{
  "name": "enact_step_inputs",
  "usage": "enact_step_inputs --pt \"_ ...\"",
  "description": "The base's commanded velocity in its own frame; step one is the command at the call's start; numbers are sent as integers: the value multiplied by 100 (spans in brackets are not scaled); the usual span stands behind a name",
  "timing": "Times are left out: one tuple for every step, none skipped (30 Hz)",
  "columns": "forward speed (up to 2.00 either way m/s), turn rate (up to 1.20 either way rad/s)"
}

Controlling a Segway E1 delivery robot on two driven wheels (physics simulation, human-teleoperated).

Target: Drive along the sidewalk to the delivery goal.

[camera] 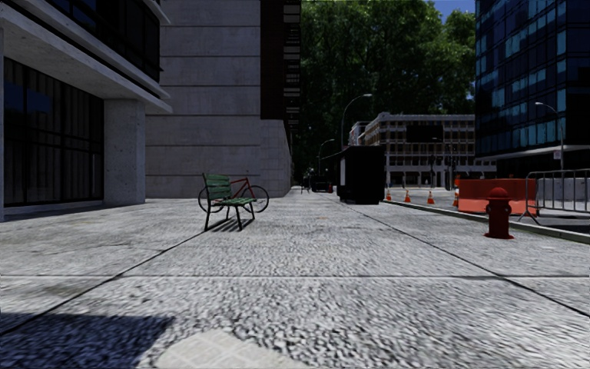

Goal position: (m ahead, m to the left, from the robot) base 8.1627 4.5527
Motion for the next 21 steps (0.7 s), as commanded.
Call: enact_step_inputs --pt "197 54" --pt "182 57" --pt "182 57" --pt "168 59" --pt "163 62" --pt "162 64" --pt "162 64" --pt "161 65" --pt "161 66" --pt "160 66" --pt "160 66" --pt "160 66" --pt "160 66" --pt "160 66" --pt "160 66" --pt "160 66" --pt "160 66" --pt "160 66" --pt "160 66" --pt "160 66" --pt "160 66"
